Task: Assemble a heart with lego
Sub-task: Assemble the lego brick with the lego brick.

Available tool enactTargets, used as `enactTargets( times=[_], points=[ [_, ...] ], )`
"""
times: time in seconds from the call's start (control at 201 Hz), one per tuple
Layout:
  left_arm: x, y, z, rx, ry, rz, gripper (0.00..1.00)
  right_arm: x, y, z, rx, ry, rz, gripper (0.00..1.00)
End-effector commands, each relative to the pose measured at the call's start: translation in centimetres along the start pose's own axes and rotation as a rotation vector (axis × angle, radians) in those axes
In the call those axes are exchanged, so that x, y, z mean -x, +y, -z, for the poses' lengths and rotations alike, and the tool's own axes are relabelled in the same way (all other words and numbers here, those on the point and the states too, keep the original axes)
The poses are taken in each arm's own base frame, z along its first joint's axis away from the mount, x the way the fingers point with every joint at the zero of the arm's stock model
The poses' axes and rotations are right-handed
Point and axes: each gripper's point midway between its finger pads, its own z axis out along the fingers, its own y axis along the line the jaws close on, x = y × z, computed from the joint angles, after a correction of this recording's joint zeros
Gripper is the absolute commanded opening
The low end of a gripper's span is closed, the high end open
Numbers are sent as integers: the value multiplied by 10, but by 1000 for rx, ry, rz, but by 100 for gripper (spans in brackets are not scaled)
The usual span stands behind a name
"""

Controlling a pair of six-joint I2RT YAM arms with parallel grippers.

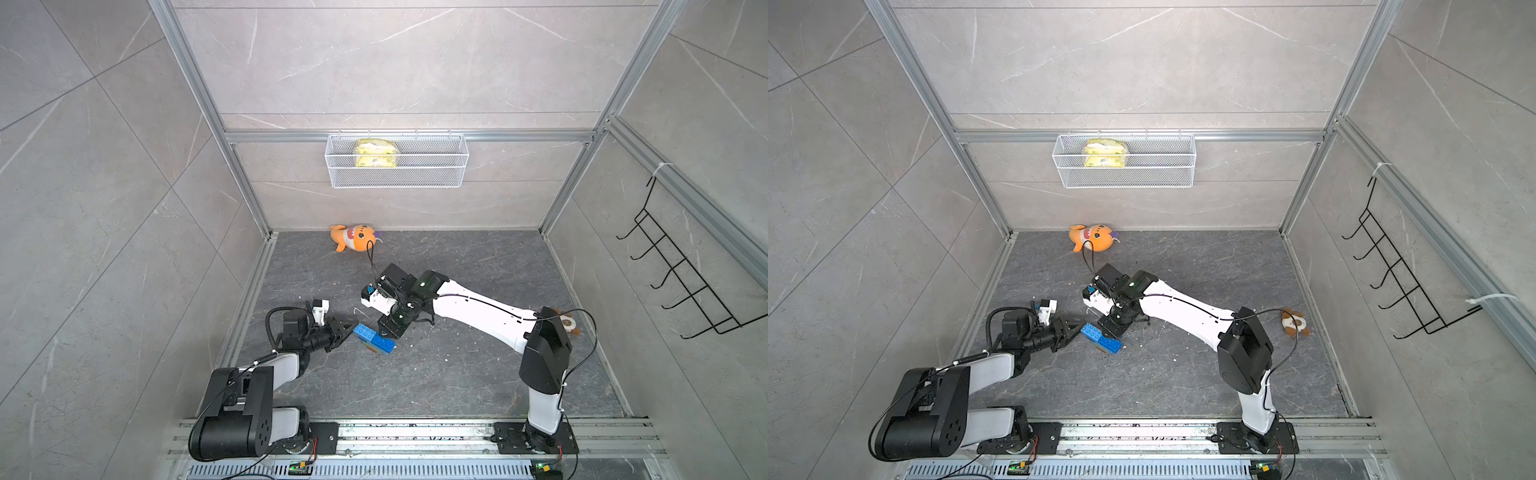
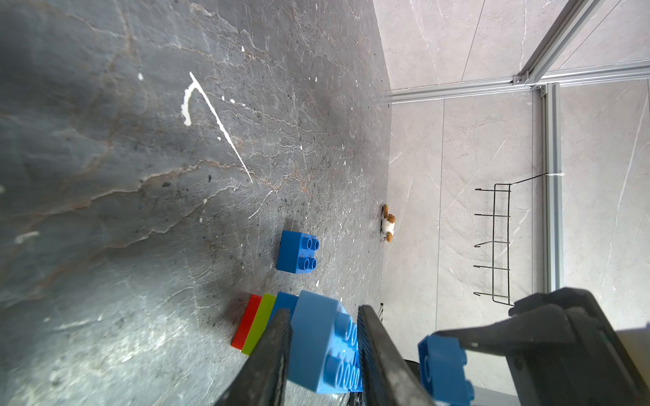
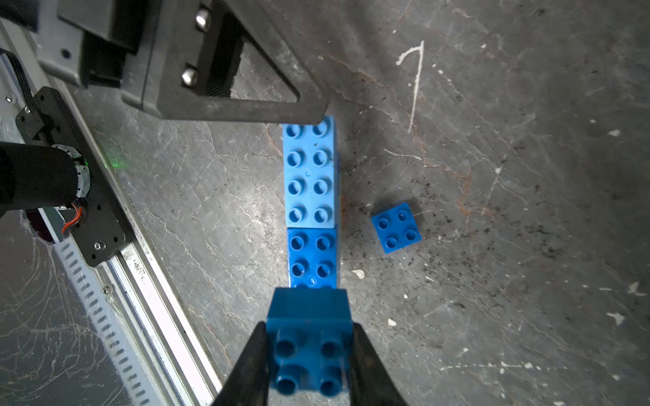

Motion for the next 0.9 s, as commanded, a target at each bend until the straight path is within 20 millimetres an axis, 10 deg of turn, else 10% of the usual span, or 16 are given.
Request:
enactTargets(
  times=[0.0,0.892],
  points=[
    [-4,-3,1,-24,16,-26,36,-2,5,-10,31,16,-37,25],
    [-12,1,-4,-61,65,58,40,-14,-9,-48,-51,120,-76,25]
  ],
)
